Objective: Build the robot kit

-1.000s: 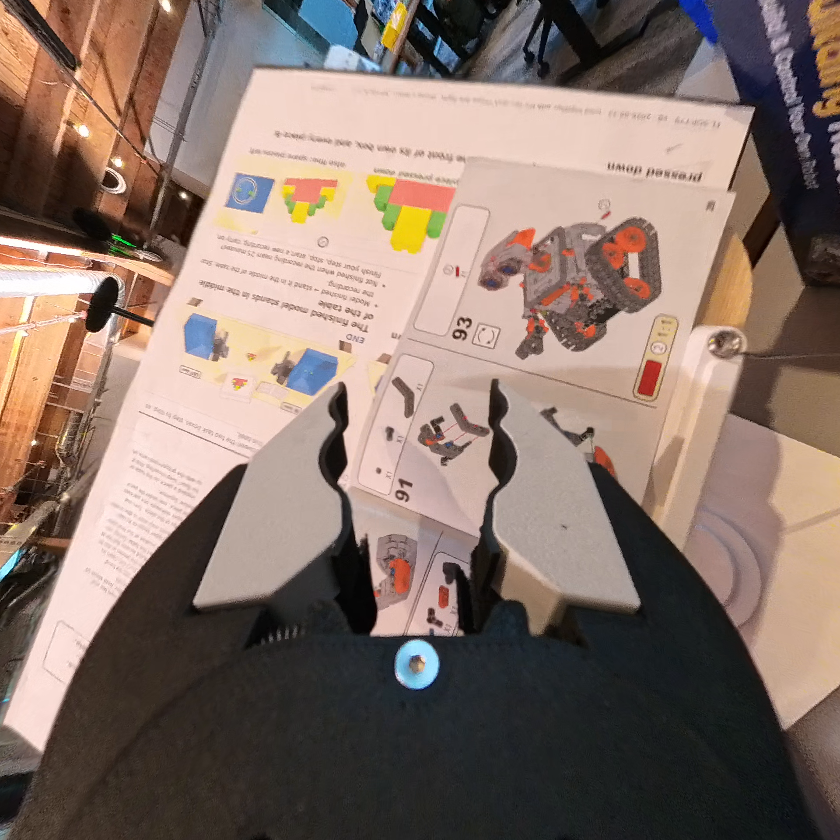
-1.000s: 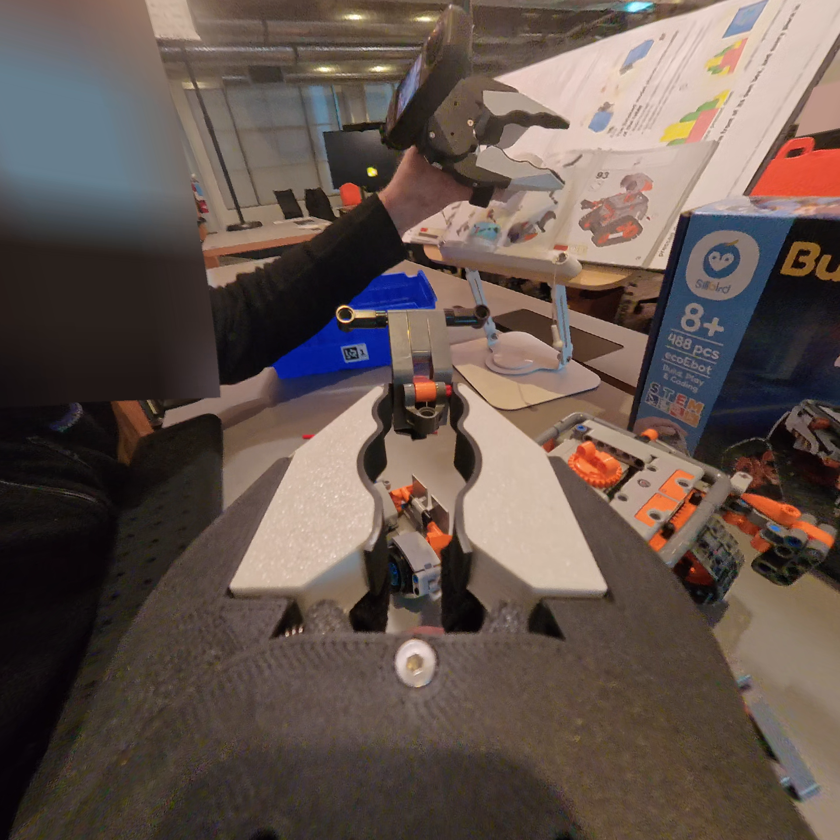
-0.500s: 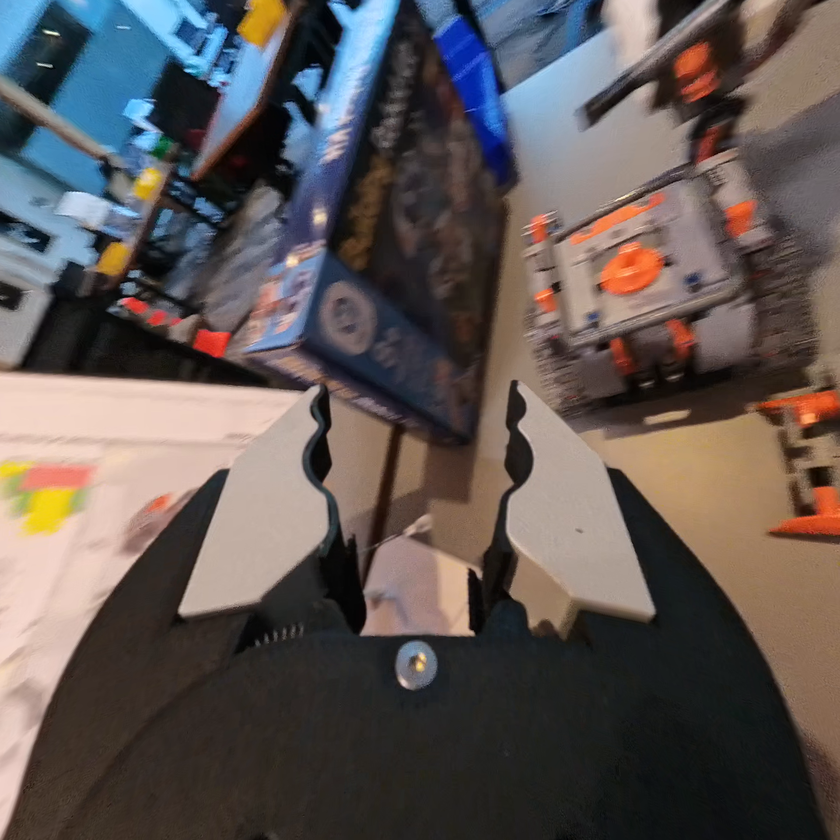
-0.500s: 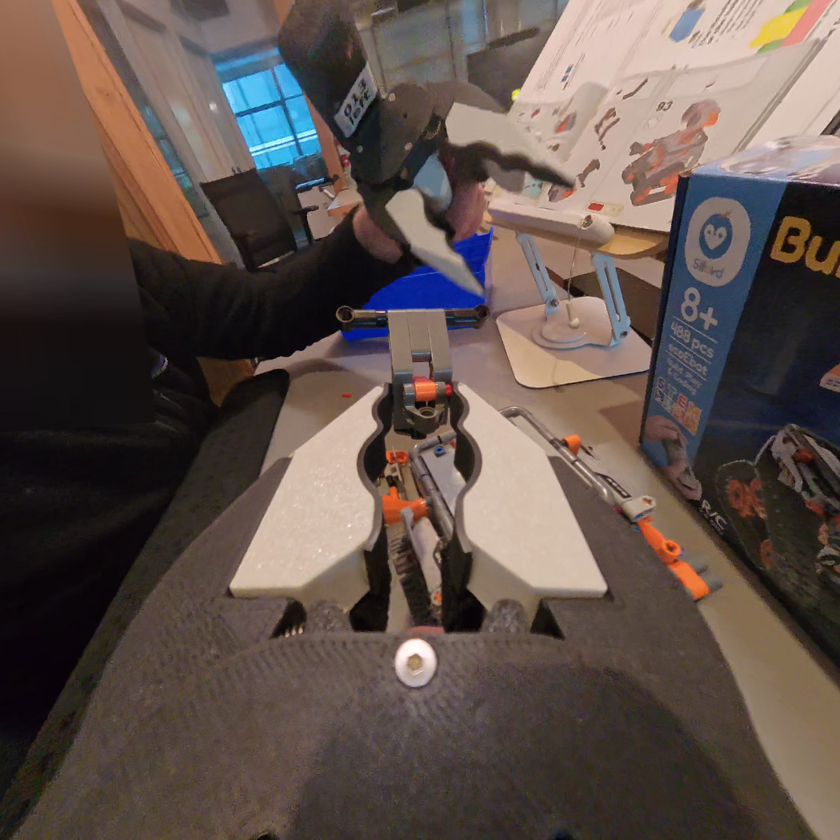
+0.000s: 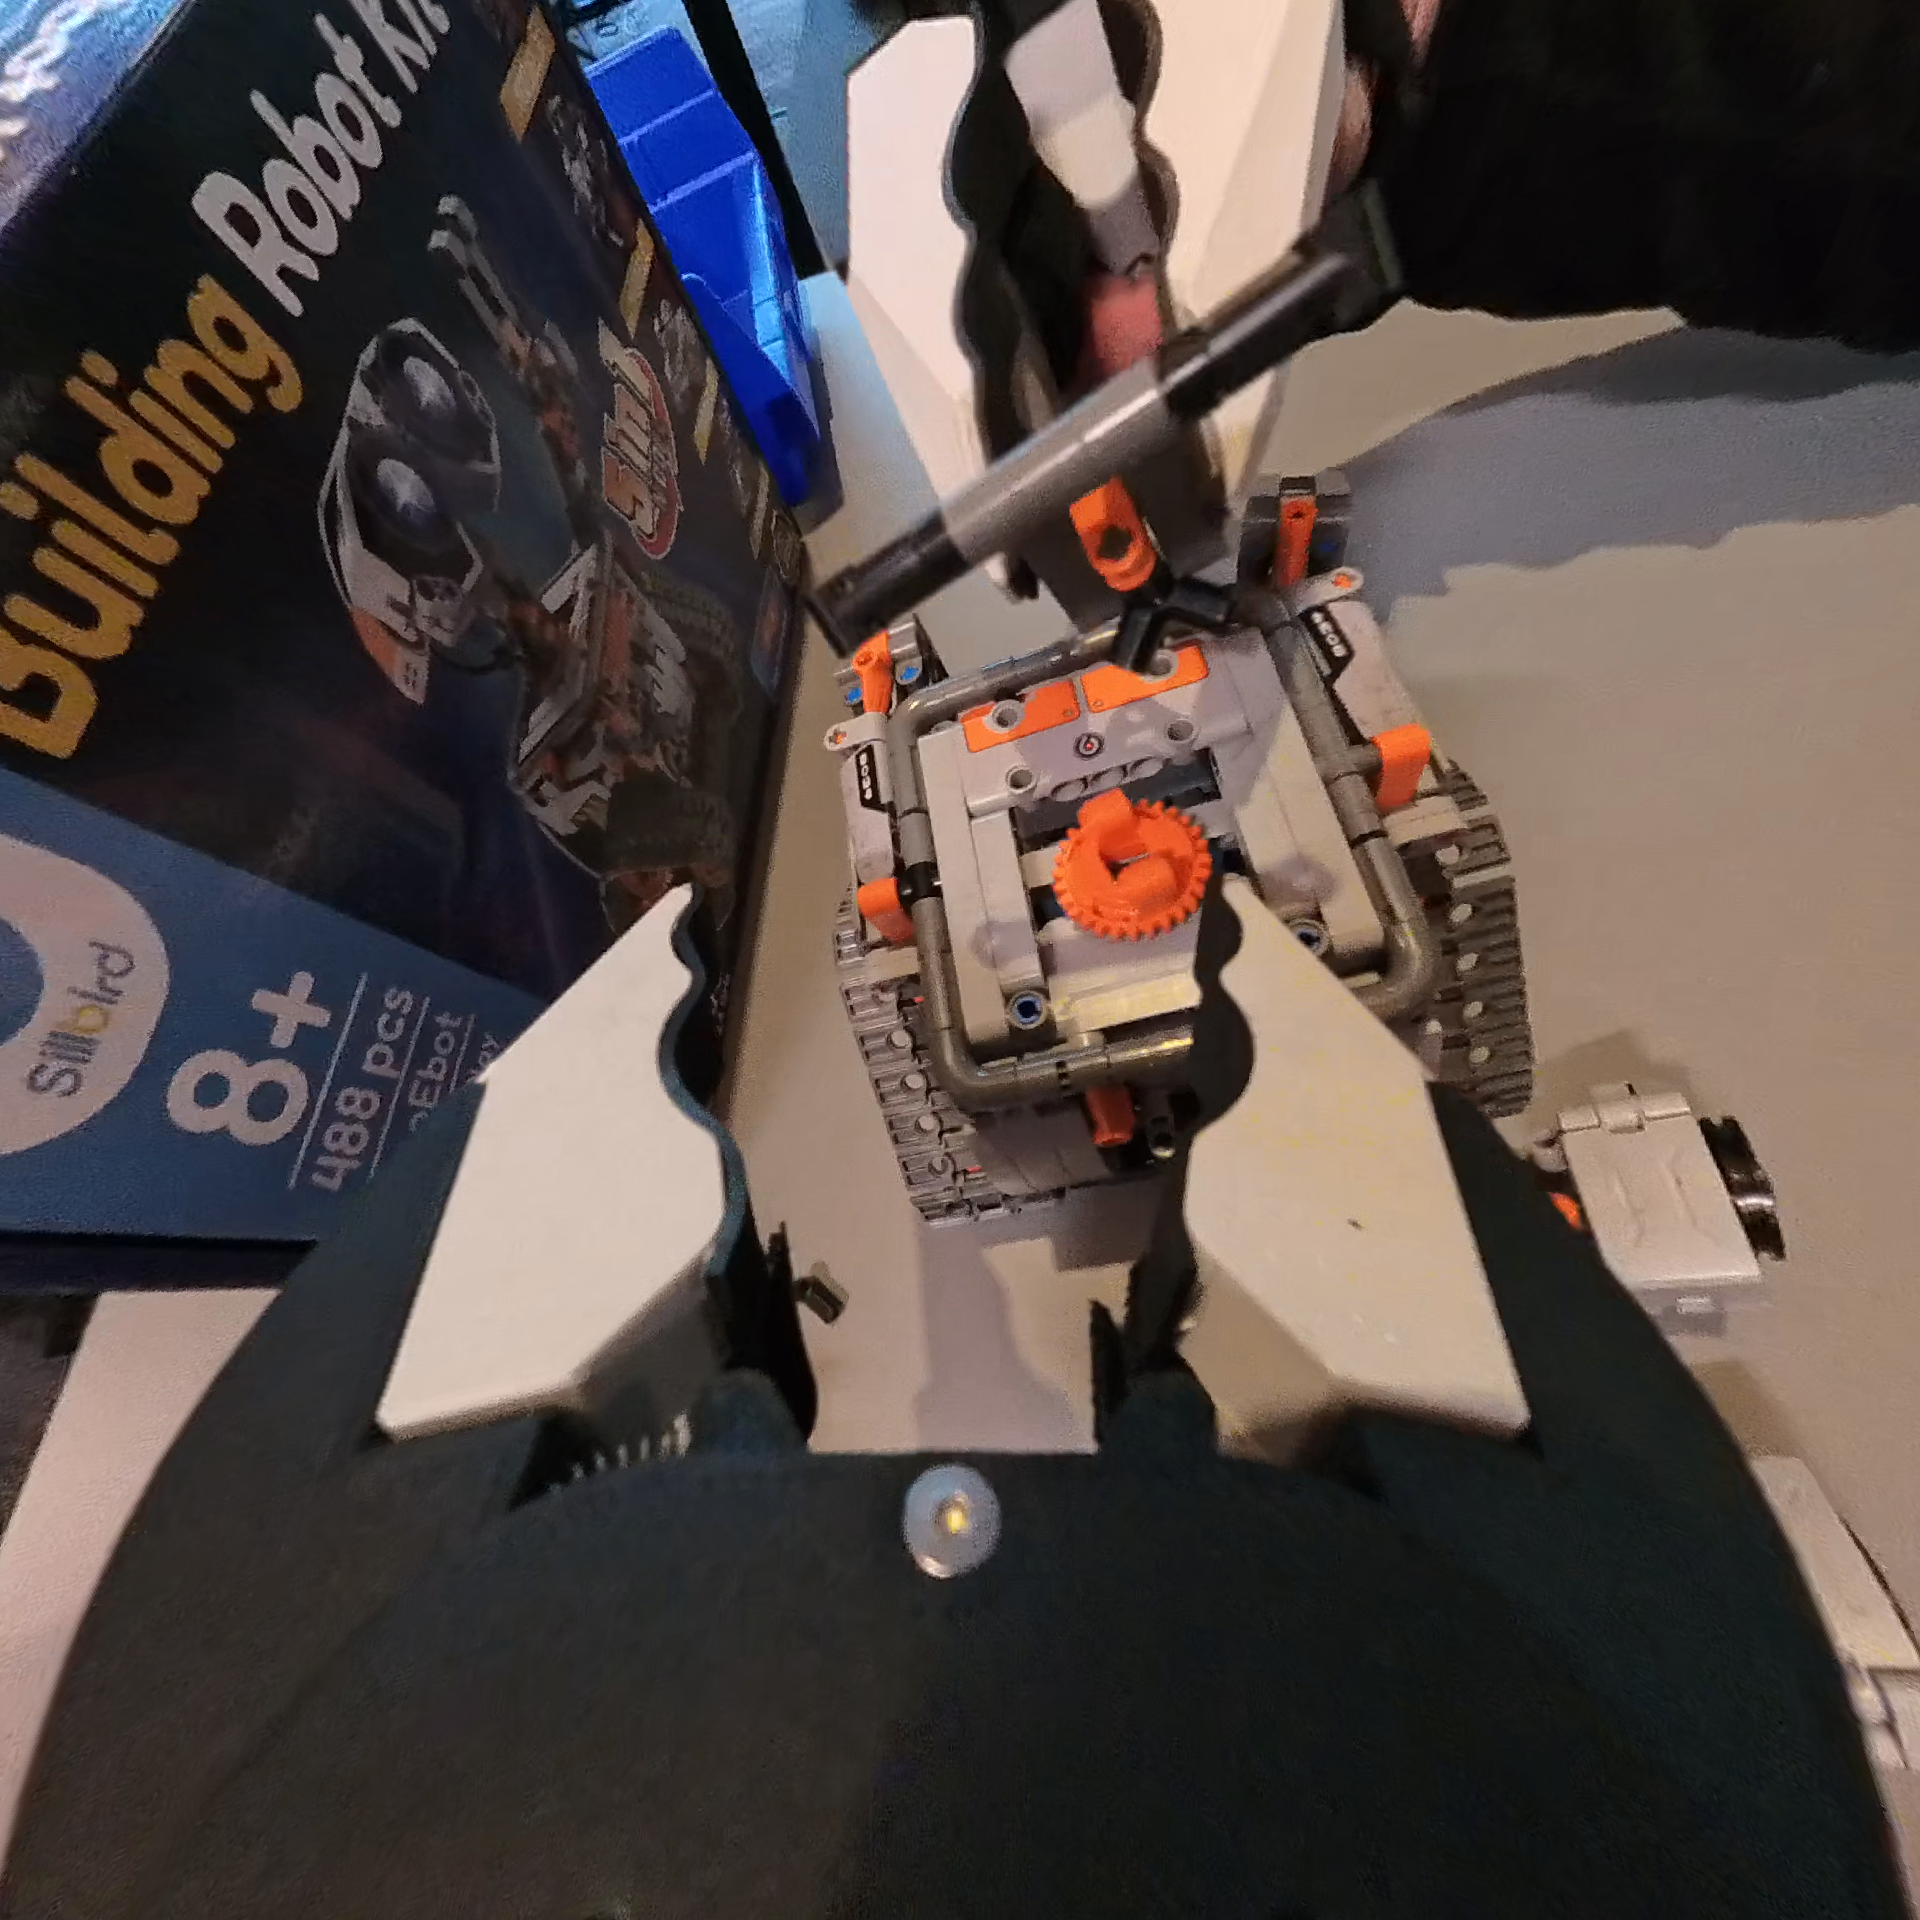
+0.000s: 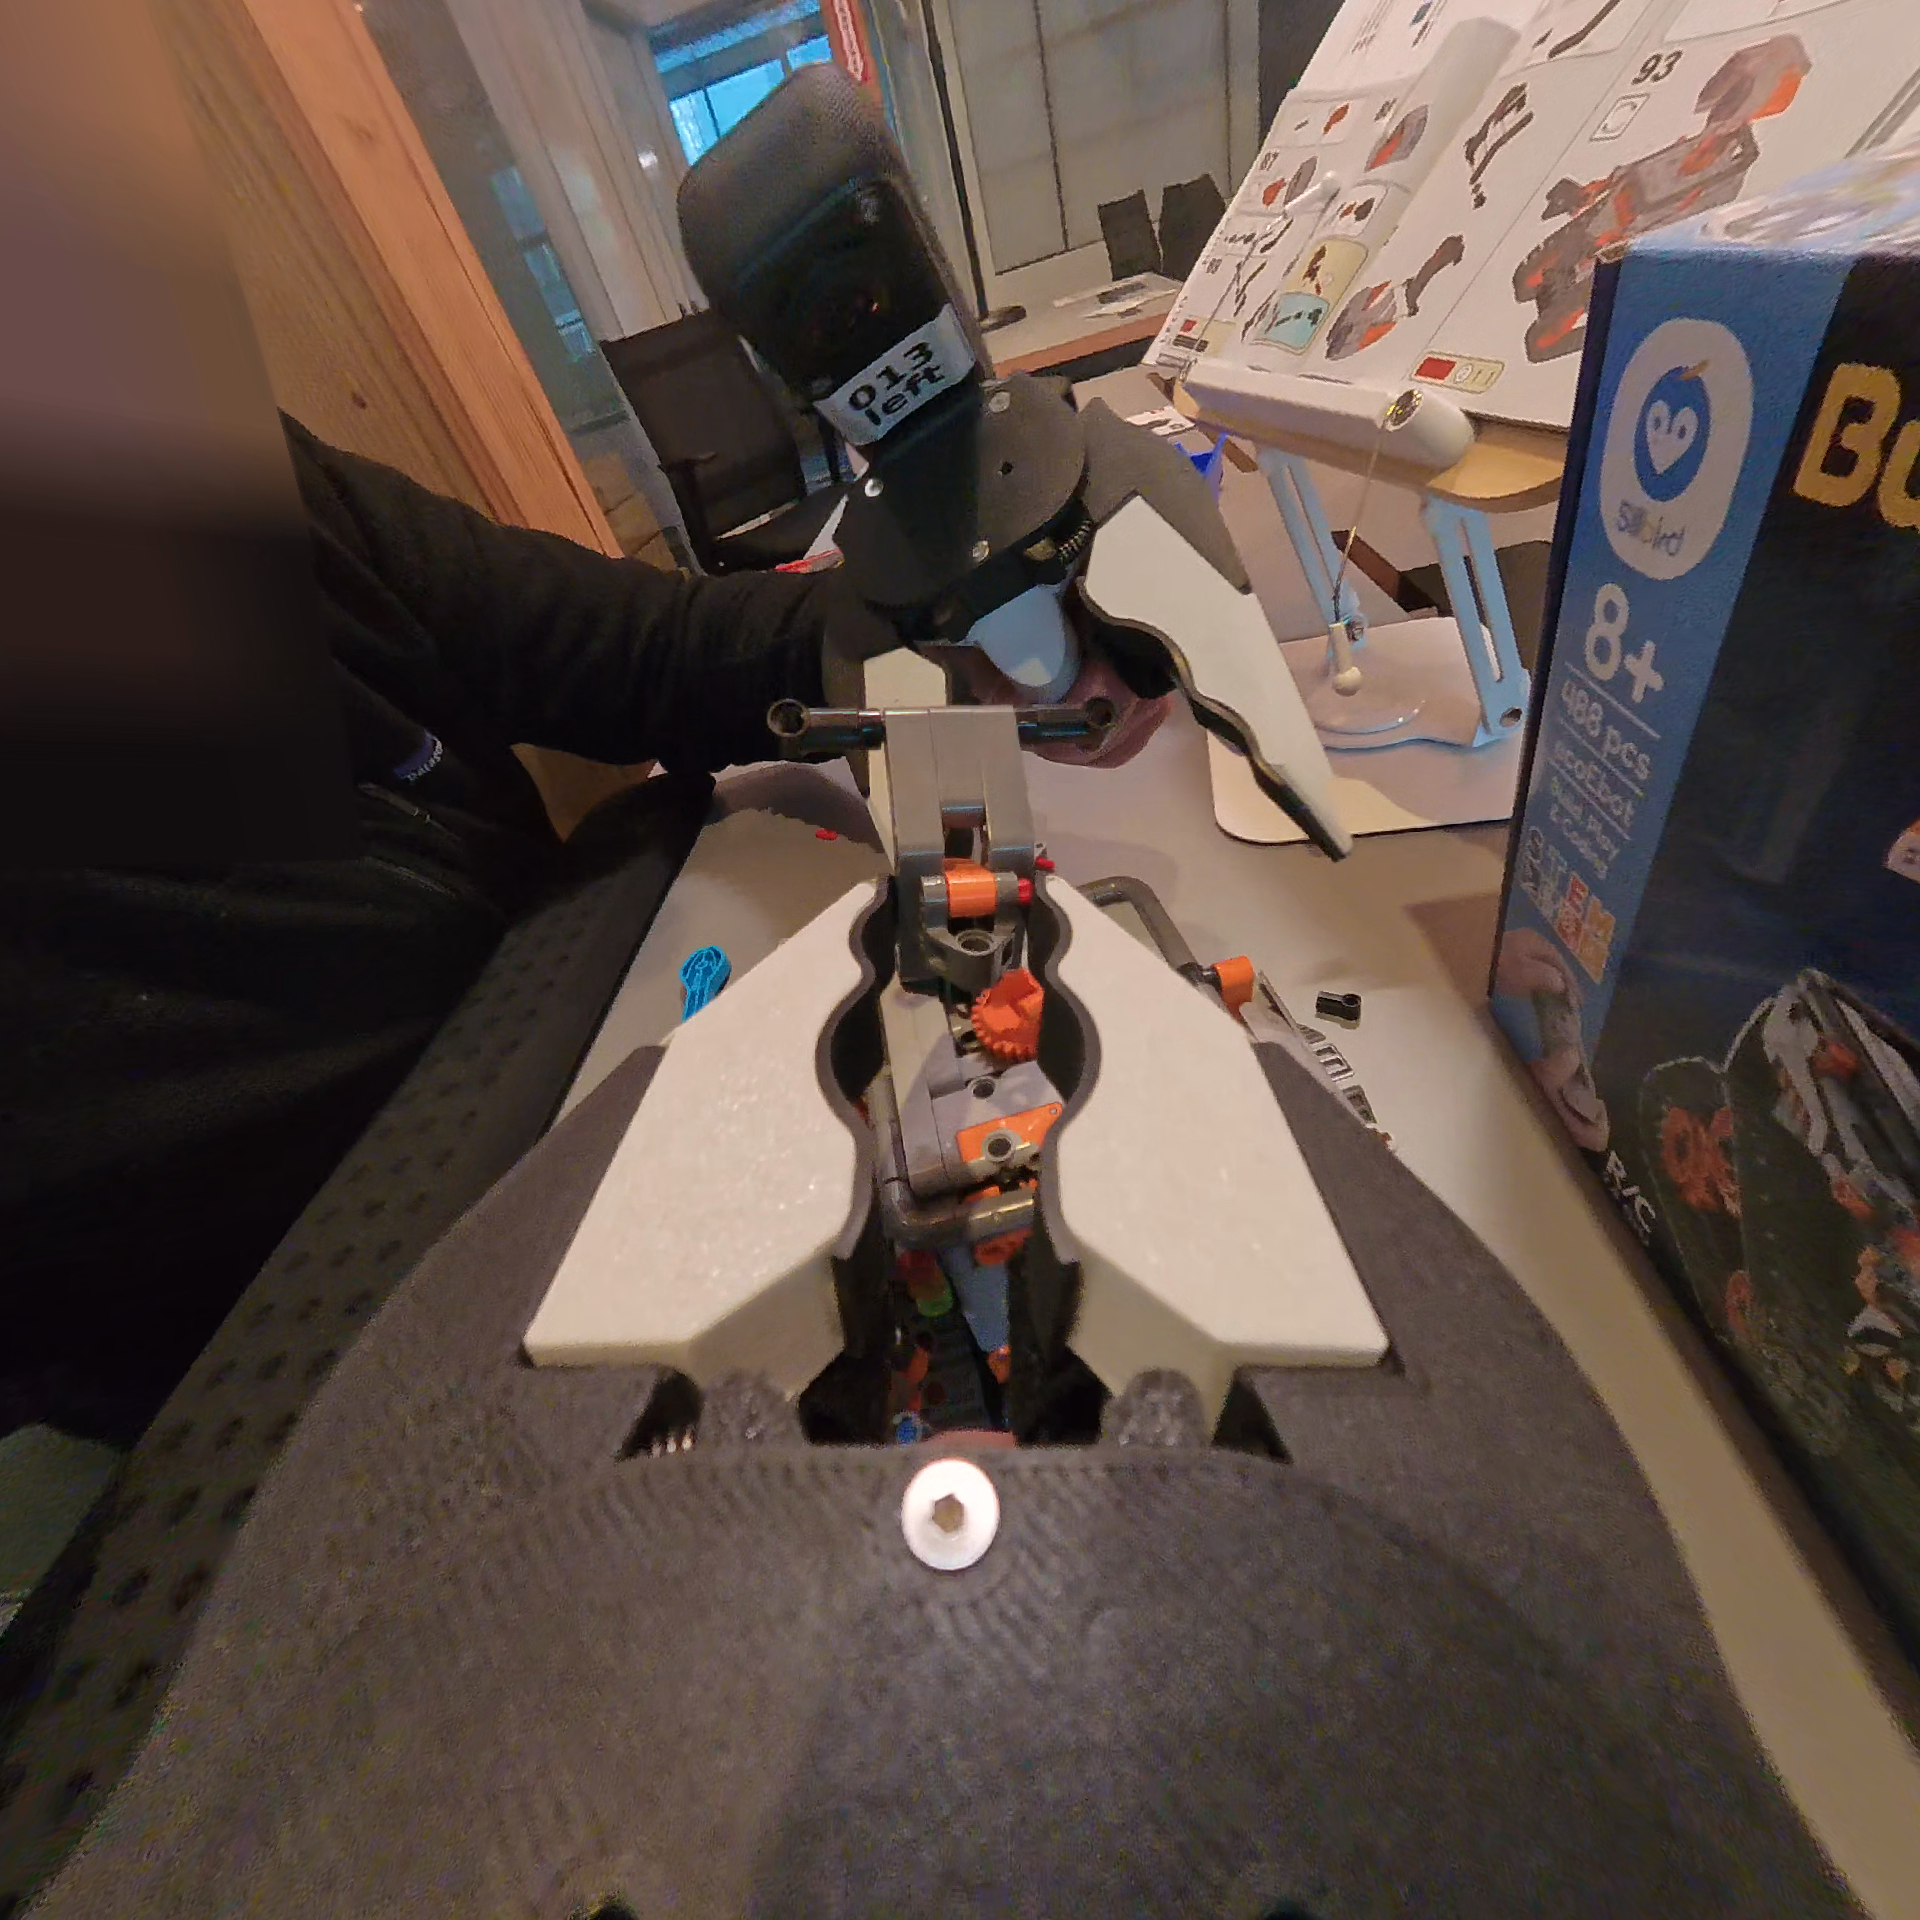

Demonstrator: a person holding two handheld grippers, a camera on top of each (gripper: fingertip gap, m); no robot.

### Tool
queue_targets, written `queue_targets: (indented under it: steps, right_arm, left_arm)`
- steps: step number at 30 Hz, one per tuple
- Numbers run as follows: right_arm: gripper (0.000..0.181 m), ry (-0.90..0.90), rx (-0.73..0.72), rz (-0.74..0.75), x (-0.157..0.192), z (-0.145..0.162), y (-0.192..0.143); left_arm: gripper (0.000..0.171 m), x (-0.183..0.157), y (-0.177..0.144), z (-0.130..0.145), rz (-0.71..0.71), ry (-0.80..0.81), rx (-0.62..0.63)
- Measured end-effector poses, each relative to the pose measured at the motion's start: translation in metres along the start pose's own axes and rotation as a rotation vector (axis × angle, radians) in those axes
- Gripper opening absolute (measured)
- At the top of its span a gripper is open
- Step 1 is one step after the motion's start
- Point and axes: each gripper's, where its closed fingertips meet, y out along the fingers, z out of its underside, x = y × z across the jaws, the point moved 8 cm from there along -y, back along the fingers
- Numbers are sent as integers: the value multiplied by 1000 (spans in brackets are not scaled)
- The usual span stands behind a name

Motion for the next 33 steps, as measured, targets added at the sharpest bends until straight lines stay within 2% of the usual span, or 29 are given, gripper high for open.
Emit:
queue_targets:
  steps: [8, 15, 33]
  right_arm:
    - [24, -4, 31, 15, -3, 7, 0]
    - [24, -21, 48, 19, 0, 8, 4]
    - [24, -58, 46, 44, 3, 7, 10]
  left_arm:
    - [95, 8, 0, 5, 49, -47, -2]
    - [78, 22, -6, 14, 21, -88, -10]
    - [83, 16, -9, 22, 21, -166, -130]
